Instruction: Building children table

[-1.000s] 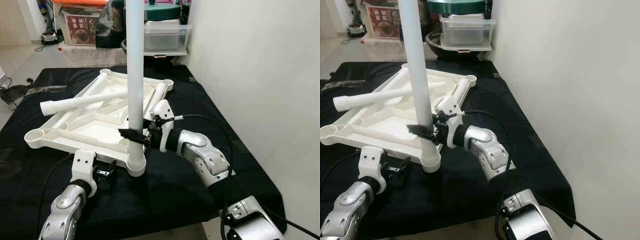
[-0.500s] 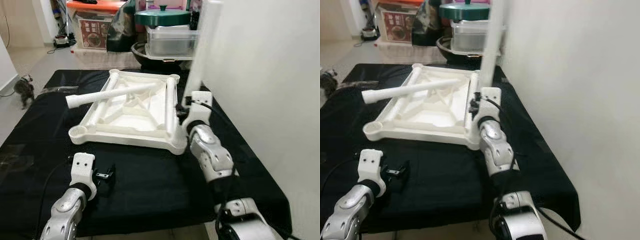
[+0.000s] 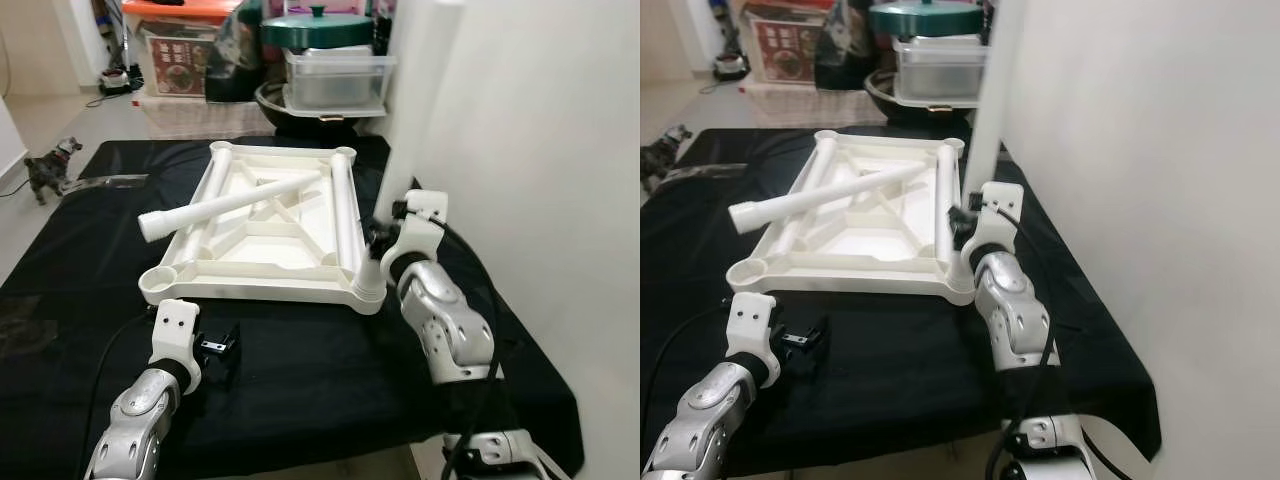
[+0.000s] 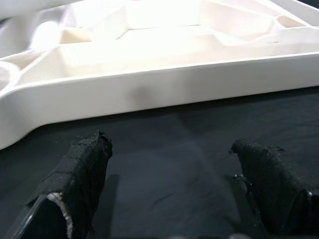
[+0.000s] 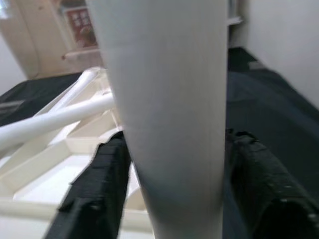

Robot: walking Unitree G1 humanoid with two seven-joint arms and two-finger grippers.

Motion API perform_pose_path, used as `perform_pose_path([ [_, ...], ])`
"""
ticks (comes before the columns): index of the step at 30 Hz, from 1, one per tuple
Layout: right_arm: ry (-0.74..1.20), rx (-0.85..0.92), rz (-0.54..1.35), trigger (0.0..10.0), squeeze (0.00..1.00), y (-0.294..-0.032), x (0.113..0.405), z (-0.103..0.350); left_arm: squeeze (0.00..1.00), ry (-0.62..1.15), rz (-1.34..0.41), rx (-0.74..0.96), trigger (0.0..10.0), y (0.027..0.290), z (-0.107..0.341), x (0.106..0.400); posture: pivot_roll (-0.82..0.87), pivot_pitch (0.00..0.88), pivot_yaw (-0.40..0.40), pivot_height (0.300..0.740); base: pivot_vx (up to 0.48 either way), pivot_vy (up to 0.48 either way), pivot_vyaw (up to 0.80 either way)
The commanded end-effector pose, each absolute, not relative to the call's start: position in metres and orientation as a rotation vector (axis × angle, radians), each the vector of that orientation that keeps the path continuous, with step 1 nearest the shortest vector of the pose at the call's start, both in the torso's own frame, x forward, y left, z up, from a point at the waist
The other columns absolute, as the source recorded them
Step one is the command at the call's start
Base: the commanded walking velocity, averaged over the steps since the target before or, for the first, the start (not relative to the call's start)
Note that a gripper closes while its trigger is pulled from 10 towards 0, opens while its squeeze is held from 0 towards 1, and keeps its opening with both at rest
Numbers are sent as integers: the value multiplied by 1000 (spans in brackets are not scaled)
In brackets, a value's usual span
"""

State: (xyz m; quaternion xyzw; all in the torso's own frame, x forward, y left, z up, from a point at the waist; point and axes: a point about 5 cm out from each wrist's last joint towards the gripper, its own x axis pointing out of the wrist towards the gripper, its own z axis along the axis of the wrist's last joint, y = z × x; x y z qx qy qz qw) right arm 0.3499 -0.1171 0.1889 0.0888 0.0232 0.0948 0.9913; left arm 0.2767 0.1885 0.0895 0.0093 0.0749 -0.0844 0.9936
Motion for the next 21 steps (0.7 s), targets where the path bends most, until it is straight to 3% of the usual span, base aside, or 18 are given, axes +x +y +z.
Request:
perform_pose_path([
  [1, 30, 203, 284, 10000, 0, -112, 354, 197, 0, 170, -174, 20, 10000, 189, 86, 277, 0, 0, -41, 740, 0, 0, 0],
  [5, -23, 194, 433, 10000, 0, -107, 358, 209, 0, 167, -169, 19, 10000, 190, 86, 277, 1, 0, -40, 740, 0, 0, 0],
  [9, -45, 59, 773, 10000, 0, -88, 359, 209, 0, 163, -163, 17, 10000, 189, 86, 279, 18, 0, -57, 740, 0, 0, 0],
  [12, -34, -23, 914, 10000, 0, -78, 358, 204, 0, 158, -158, 16, 10000, 190, 87, 280, 27, 0, -60, 740, 0, 0, 0],
  [16, -29, -42, 968, 10000, 0, -73, 358, 203, 0, 158, -158, 16, 10000, 190, 87, 280, 25, 0, -59, 740, 0, 0, 0],
  [21, -31, -88, 1133, 10000, 0, -48, 361, 208, 0, 153, -155, 17, 10000, 189, 88, 281, 47, 0, -78, 740, 0, 0, 0],
])
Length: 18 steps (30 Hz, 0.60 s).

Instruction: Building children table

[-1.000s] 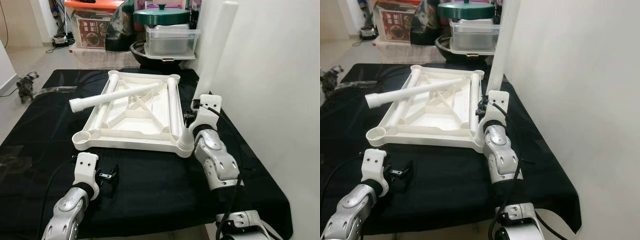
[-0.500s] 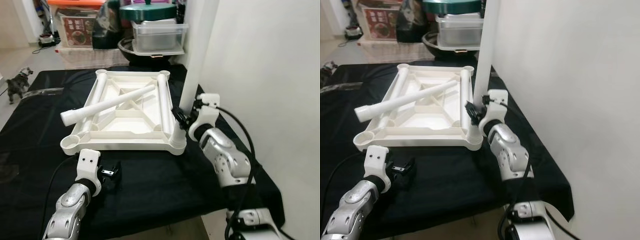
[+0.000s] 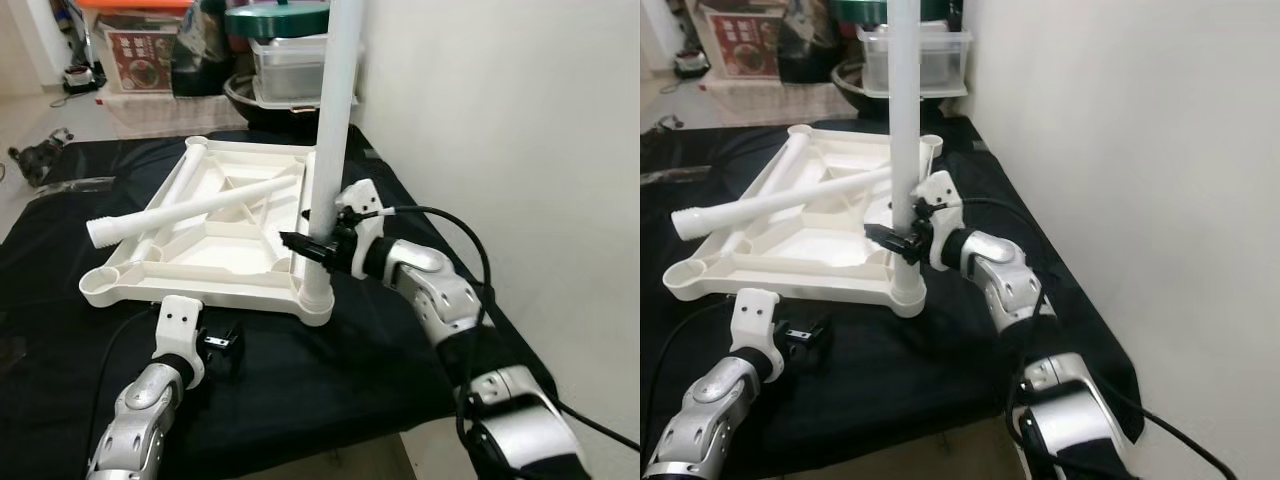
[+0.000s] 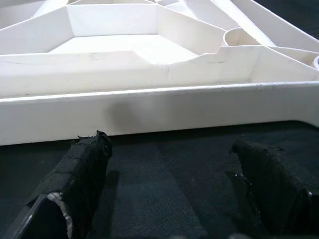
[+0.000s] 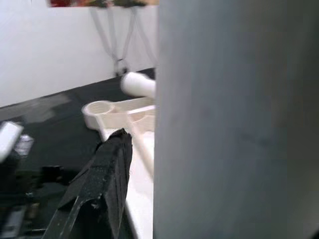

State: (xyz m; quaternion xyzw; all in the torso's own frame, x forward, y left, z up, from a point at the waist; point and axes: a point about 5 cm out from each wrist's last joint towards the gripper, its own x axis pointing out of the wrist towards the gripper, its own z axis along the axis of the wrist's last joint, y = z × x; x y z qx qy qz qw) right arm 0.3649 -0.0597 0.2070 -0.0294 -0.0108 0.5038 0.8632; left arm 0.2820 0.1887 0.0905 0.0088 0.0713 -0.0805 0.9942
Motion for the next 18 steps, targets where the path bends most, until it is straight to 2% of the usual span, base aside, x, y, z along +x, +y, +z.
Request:
perform_pose_path([
  [1, -44, -92, 1199, 10000, 0, -38, 359, 212, 0, 150, -151, 16, 10000, 190, 88, 281, 48, 0, -80, 740, 0, 0, 0],
  [3, -75, -71, 1273, 10000, 0, -26, 357, 219, 0, 149, -146, 14, 10000, 191, 88, 281, 49, 0, -83, 740, 0, 0, 0],
  [4, -95, -56, 1282, 7922, 0, -22, 356, 221, 0, 151, -144, 14, 10000, 190, 87, 281, 54, 0, -88, 740, 0, 0, 0],
  [6, -109, -46, 1282, 7922, 0, -20, 356, 222, 0, 153, -144, 13, 10000, 190, 86, 280, 54, 0, -88, 740, 0, 0, 0],
  [7, -128, -23, 1260, 1137, 0, -19, 358, 224, 0, 153, -143, 12, 10000, 190, 85, 280, 54, 0, -89, 740, 0, 0, 0],
  [8, -145, 16, 1212, 0, 0, -20, 360, 227, 0, 153, -141, 11, 10000, 190, 85, 279, 55, 0, -93, 740, 0, 0, 0],
  [13, -146, 74, 983, 0, 0, -34, 372, 223, 0, 141, -122, 21, 10000, 195, 87, 276, 48, 0, -93, 740, 0, 0, 0],
  [14, -146, 74, 983, 0, 0, -34, 372, 223, 0, 141, -122, 21, 10000, 195, 87, 276, 48, 0, -93, 740, 0, 0, 0],
  [17, -125, 96, 749, 0, 0, -63, 375, 209, 0, 62, -90, 54, 10000, 198, 107, 272, 37, 0, -78, 740, 0, 0, 0],
  [18, -125, 96, 749, 0, 0, -63, 375, 209, 0, 62, -90, 54, 10000, 198, 107, 272, 37, 0, -78, 740, 0, 0, 0],
])
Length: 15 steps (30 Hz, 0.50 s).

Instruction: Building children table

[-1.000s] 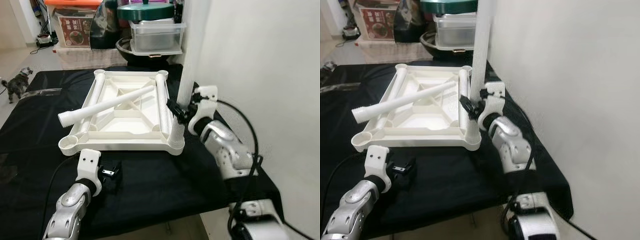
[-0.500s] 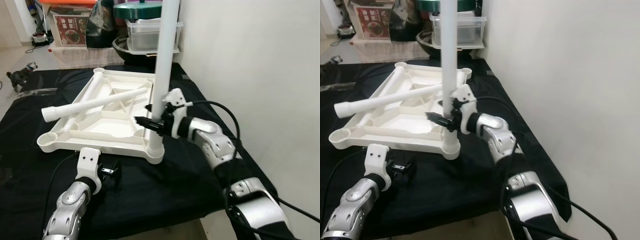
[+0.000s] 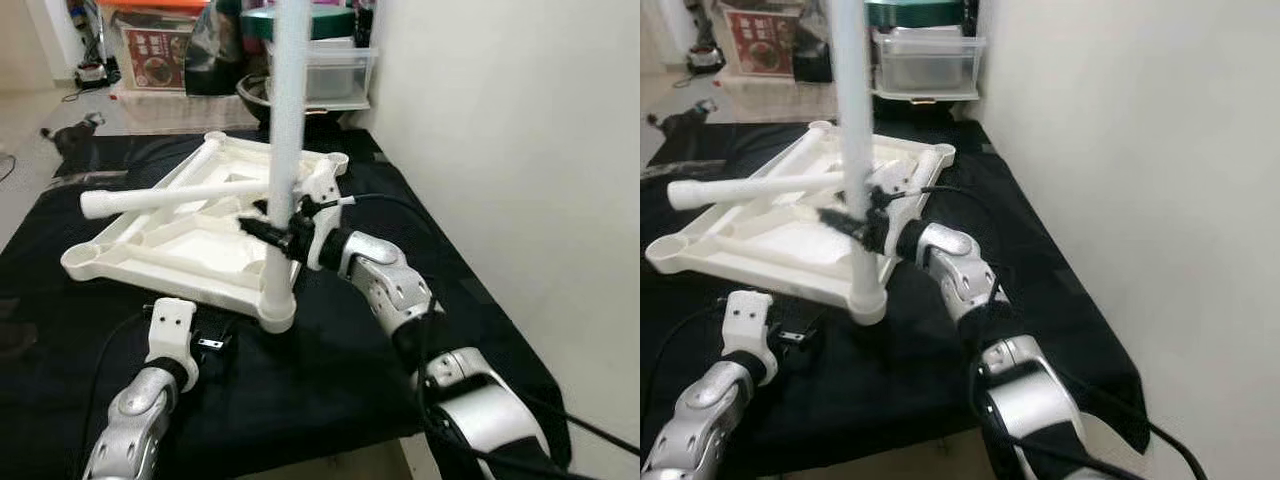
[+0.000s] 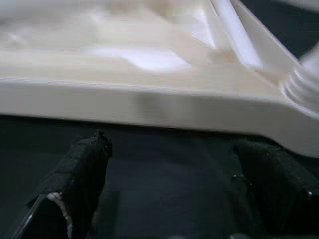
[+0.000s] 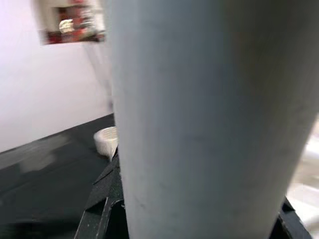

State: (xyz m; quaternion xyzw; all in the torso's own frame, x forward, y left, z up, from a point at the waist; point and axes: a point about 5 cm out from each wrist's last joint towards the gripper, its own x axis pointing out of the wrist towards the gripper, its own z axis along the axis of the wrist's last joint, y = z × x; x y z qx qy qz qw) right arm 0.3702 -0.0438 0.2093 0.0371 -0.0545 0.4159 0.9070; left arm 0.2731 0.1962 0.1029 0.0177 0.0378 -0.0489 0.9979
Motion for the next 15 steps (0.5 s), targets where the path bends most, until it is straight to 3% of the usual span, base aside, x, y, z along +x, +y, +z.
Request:
perform_pose_path([
  [1, -107, 101, 636, 0, 0, -78, 376, 203, 0, 26, -84, 69, 10000, 198, 116, 269, 33, 0, -71, 740, 0, 0, 0],
  [3, -95, 103, 561, 0, 0, -87, 376, 199, 0, 4, -80, 79, 10000, 199, 122, 266, 32, 0, -69, 740, 0, 0, 0],
  [6, -76, 80, 243, 0, 0, -126, 359, 188, 0, -98, -54, 75, 10000, 194, 148, 247, 28, 0, -51, 740, 0, 0, 0],
  [15, 67, 54, -64, 0, 0, -169, 313, 177, 0, -124, 28, 115, 10000, 185, 156, 225, 26, 0, -42, 740, 0, 0, 0],
])
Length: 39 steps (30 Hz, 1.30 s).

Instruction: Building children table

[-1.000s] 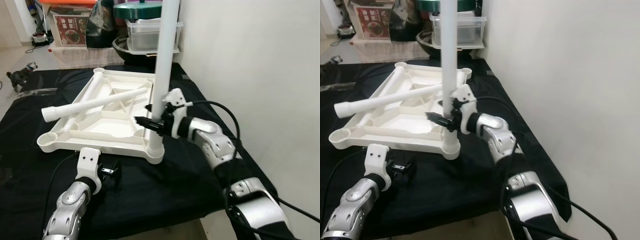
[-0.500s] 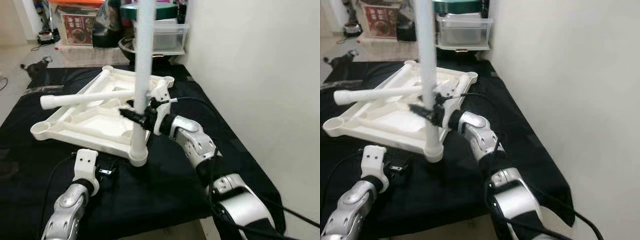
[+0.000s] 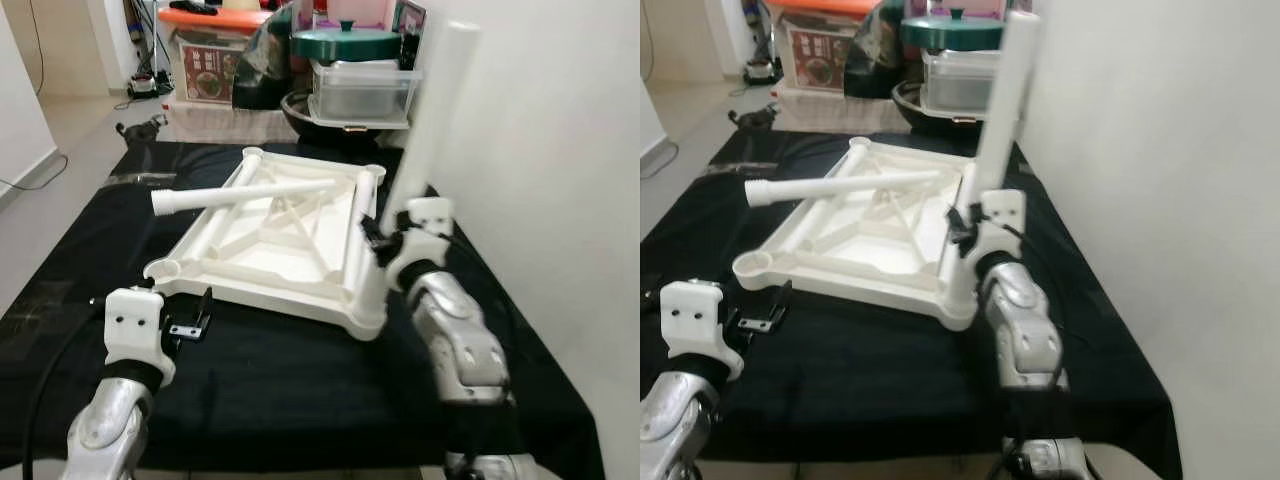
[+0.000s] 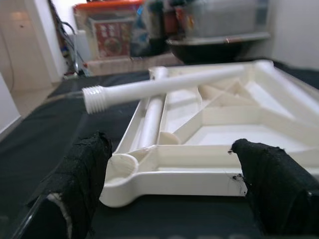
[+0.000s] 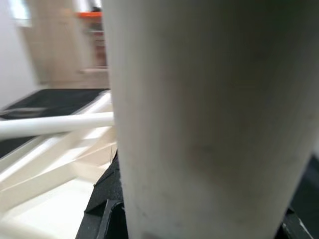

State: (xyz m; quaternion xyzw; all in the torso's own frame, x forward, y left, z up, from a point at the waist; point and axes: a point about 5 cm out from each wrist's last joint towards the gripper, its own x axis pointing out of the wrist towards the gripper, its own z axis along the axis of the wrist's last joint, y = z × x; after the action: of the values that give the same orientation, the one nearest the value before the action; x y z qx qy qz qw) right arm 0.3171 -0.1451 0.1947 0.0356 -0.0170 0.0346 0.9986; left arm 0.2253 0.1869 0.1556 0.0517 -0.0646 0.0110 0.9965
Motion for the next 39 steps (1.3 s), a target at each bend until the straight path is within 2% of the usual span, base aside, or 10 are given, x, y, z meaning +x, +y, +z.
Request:
perform_pose_path([
  [1, 113, 64, -138, 0, 0, -177, 307, 175, 0, -122, 58, 112, 10000, 185, 155, 223, 9, 0, -32, 740, 0, 0, 0],
  [8, 218, 51, -274, 0, 0, -186, 289, 170, 0, -102, 80, 71, 10000, 178, 152, 228, -1, 0, -20, 740, 0, 0, 0],
  [9, 229, 58, -193, 10000, 0, -174, 289, 168, 0, -101, 70, 77, 10000, 179, 153, 230, -9, 0, -9, 740, 0, 0, 0],
  [13, 203, 115, -75, 10000, 0, -160, 289, 173, 0, -92, 54, 88, 10000, 179, 154, 232, -10, 0, -7, 740, 0, 0, 0],
  [14, 149, 131, -42, 10000, 1000, -157, 290, 180, 0, -90, 48, 91, 10000, 179, 154, 233, -11, 0, -5, 740, 0, 0, 0],
  [18, 106, 184, 55, 10000, 1000, -147, 291, 192, 0, -87, 46, 98, 10000, 179, 155, 234, -11, 0, -4, 740, 0, 0, 0],
  [19, 59, 206, 274, 10000, 0, -135, 296, 203, 0, -85, 43, 100, 10000, 178, 154, 235, -15, 0, -3, 740, 0, 0, 0],
  [21, 4, 230, 551, 10000, 0, -126, 300, 210, 0, -82, 42, 91, 10000, 178, 153, 235, -18, 0, 0, 740, 0, 0, 0],
  [29, 6, 31, 906, 10000, 0, -131, 320, 207, 0, -88, 18, 98, 10000, 173, 155, 241, 15, 0, -27, 740, 0, 0, 0],
  [39, -9, -47, 1453, 10000, 0, -71, 316, 204, 0, -89, 35, 92, 10000, 174, 154, 242, 87, 0, -85, 740, 0, 0, 0],
])
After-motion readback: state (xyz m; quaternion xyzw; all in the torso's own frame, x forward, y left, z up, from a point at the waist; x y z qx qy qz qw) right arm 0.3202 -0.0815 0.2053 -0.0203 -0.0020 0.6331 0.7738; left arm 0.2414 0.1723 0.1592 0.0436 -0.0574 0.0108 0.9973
